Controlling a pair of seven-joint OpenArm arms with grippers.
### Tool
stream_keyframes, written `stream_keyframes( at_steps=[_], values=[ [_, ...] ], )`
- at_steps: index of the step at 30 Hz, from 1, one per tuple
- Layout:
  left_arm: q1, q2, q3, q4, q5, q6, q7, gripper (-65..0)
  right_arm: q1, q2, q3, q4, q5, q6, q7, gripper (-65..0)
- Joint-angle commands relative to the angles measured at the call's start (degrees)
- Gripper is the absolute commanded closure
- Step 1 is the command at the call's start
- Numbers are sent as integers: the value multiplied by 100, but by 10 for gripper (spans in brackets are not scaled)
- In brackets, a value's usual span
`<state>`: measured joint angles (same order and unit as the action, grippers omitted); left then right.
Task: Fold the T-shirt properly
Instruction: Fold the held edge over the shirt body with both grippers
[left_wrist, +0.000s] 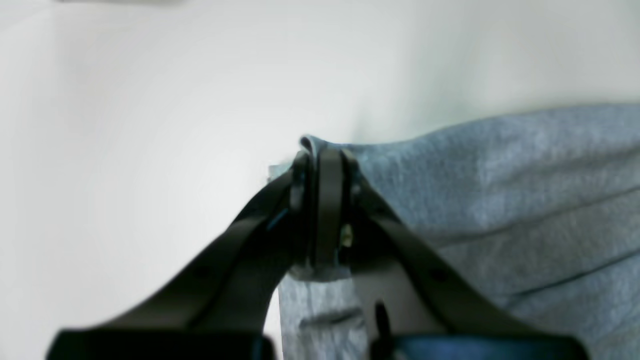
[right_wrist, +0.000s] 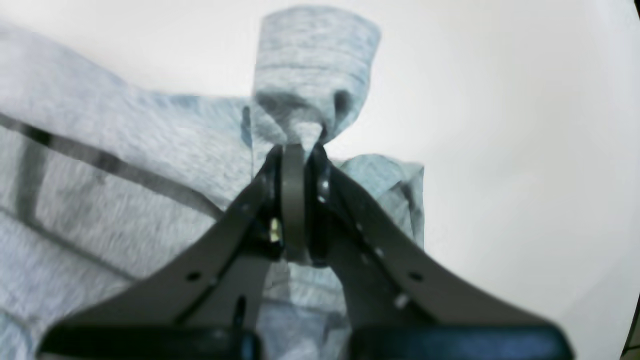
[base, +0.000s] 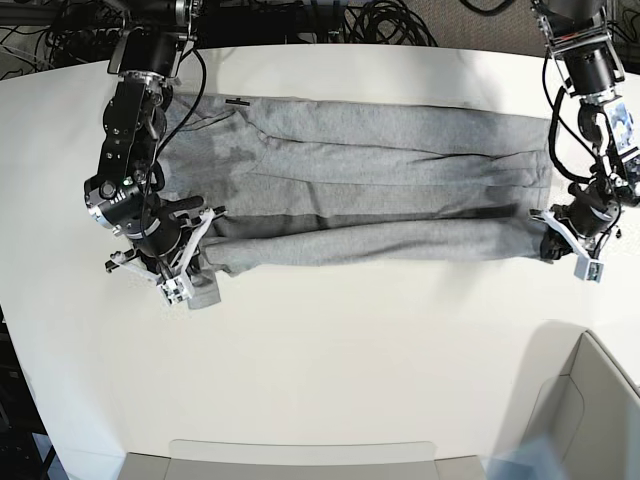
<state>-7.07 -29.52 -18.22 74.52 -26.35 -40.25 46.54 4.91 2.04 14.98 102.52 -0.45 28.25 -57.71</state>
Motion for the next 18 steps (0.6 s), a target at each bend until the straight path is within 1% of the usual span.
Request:
stream_keyframes(
  at_steps=[1,5,7,9,11,14,18],
  values=[
    [-45,-138,-38,95,-33,25,-61,-16,24,20,18,196,5,-7,79,0],
    [210,-130,-46,95,-33,25,-61,-16,-354,11,176,539,14,-7,79,0],
    [307,-130,-90,104,-33,25,-61,-16,-469,11,300,645,207,-7,79,0],
    [448,-130,-345,245,-33,25,-26,-16,-592,55,475,671,515,-7,79,0],
    [615,-130,-521,543,-33,25,159,-16,-653,55,625,680,709,-7,70,0],
    [773,-130,-644,1009,-33,25,449,-16,-724,64,678,680,744,-7,70,0],
    [993,-130,-609,1335,-33,25,554,-16,-856,64,660,759,752,-7,70,0]
  ],
)
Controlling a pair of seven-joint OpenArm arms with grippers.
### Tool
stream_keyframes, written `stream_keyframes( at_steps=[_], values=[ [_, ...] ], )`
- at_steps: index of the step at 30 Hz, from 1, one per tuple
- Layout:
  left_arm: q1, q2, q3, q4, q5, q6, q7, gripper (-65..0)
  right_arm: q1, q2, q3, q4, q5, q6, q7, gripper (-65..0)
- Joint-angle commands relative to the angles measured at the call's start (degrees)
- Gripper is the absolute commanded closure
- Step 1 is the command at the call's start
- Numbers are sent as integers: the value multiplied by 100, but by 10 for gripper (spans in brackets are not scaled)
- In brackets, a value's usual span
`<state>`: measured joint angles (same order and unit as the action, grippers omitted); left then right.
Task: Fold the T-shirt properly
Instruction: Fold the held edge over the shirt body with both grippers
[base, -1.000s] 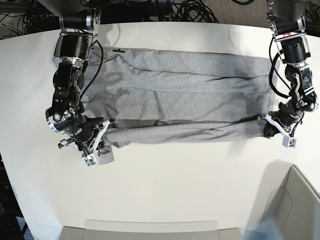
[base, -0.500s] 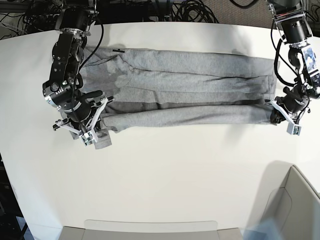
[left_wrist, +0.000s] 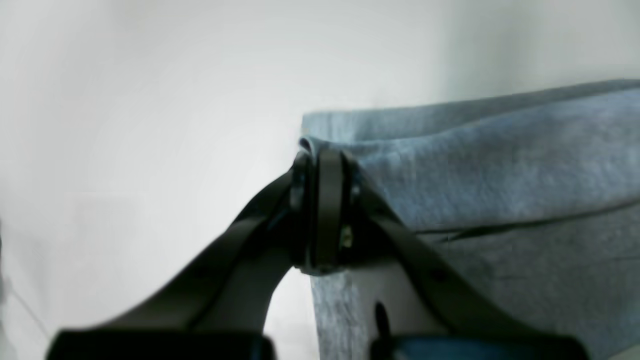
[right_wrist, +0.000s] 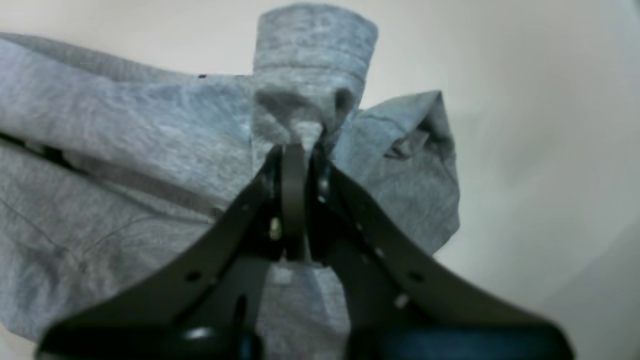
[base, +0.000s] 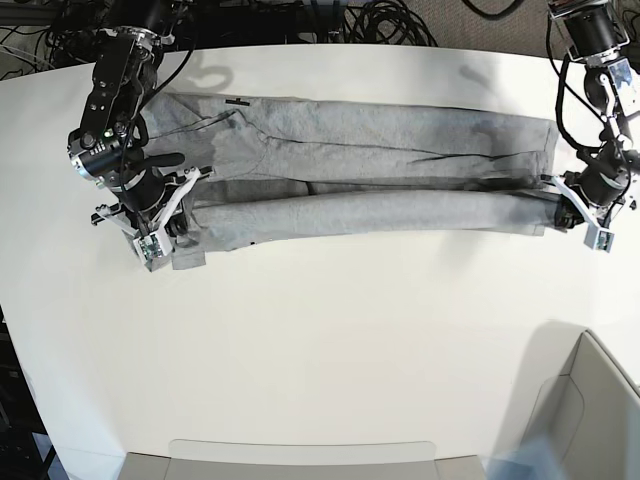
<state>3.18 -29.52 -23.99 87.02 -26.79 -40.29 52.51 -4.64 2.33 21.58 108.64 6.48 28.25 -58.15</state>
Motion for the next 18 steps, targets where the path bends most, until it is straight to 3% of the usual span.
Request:
stream_keyframes(
  at_steps=[1,15,18],
  values=[
    [12,-130,-23,93,10,29,-34,-16,29,27,9,217,60,-7,114,0],
    [513,-165,-23,102,10,29,-42,-17,-753,18,17,894,77,1,123,0],
    [513,-156,-6,102,19,29,-42,-17,-964,0,35,894,77,248,140,0]
  ],
)
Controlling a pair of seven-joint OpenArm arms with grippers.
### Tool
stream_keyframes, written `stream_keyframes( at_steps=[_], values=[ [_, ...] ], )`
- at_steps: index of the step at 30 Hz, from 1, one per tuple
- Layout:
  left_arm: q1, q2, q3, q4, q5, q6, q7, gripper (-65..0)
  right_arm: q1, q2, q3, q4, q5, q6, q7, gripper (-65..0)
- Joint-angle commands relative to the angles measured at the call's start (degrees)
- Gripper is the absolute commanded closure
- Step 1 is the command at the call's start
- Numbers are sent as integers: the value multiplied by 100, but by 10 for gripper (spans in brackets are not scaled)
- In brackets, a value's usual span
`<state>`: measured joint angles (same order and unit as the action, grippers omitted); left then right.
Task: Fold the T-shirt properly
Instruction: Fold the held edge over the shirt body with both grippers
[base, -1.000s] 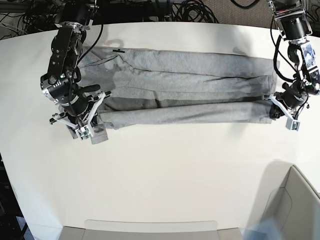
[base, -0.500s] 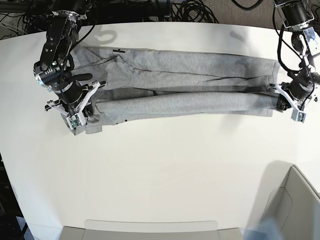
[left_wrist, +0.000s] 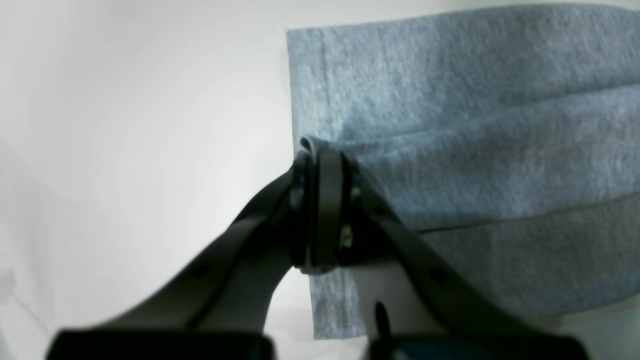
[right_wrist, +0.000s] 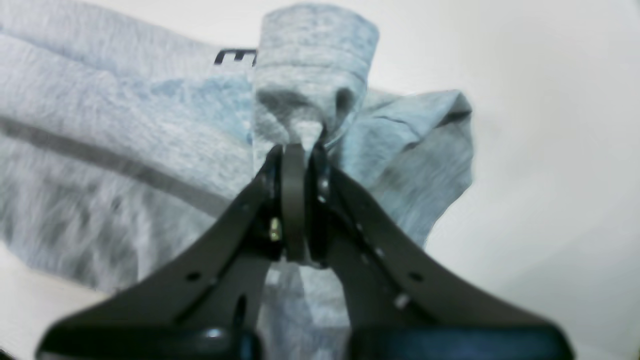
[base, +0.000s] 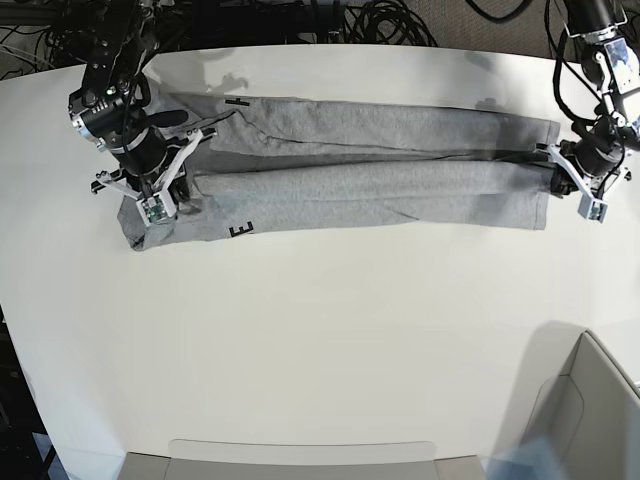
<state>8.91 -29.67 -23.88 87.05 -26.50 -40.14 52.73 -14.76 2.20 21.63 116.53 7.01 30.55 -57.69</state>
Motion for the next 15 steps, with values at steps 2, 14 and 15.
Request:
stream_keyframes(
  at_steps=[2,14,15],
  values=[
    [-51,-123,-17,91,-9,14,-64,-17,-102,-4,180,105,25,132,121,0],
    [2,-105,353,-41,0,14,-135,-21,-330,-259,593,44,-19,440,121,0],
    [-16,-105,353,-129,0,14,-135,-29,-330,-312,593,9,-19,440,103,0]
  ],
)
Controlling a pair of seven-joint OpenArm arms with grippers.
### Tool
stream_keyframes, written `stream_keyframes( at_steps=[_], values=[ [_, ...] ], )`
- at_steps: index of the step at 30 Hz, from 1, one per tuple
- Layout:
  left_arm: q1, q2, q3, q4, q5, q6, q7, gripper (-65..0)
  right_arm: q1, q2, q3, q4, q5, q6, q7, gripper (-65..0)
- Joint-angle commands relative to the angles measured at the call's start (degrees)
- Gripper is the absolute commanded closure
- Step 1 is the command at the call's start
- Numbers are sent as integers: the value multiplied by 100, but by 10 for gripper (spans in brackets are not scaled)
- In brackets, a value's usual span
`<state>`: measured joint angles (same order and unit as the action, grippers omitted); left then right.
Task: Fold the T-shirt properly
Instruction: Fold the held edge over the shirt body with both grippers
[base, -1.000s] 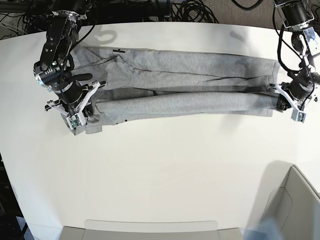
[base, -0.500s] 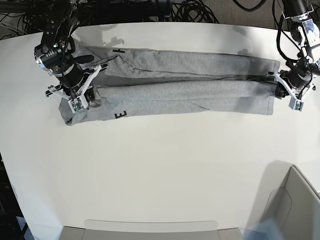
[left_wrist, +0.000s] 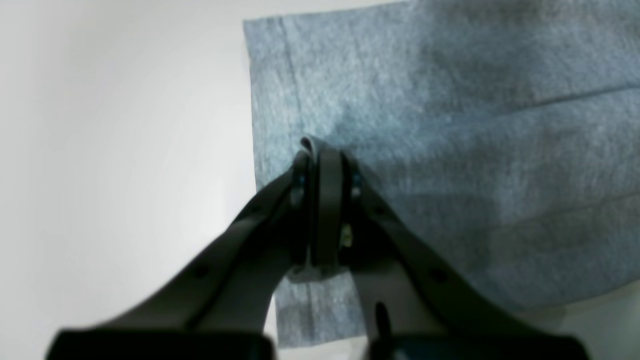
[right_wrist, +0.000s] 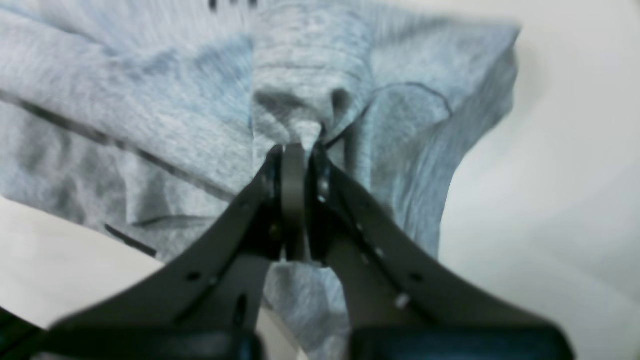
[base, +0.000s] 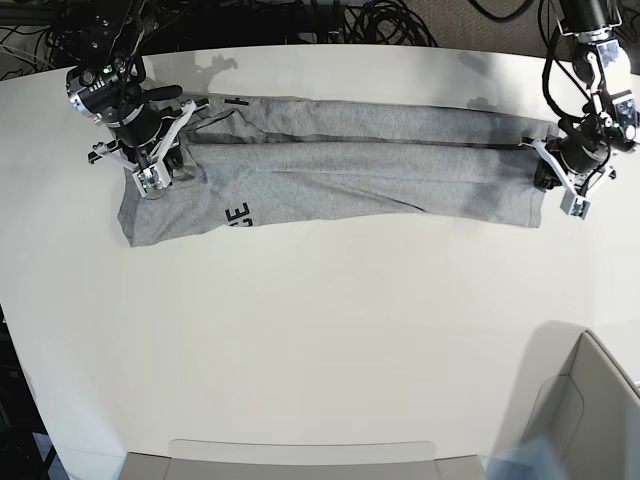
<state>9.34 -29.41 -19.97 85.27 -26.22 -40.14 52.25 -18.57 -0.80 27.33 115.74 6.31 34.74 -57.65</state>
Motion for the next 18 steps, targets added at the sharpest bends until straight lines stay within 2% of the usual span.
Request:
stream_keyframes(
  at_steps=[1,5,8,14,18],
  values=[
    [-60,-132,-39,-31,-29,14,-86,-40,50,-48,23,70,51,20,99,0],
    [-68,-132,-100,-48,-29,14,-86,-163,50,-65,32,52,51,20,81,0],
    [-51,-132,-153,-40,-46,14,-148,-248,50,-74,32,52,51,20,108,-69],
    [-24,79,-636,549,-55,14,-157,-285,59,-56,-12,52,51,47,90,-174],
    [-77,246,-1014,734,-55,14,450,-306,77,-65,-30,52,51,64,108,-199]
  ],
)
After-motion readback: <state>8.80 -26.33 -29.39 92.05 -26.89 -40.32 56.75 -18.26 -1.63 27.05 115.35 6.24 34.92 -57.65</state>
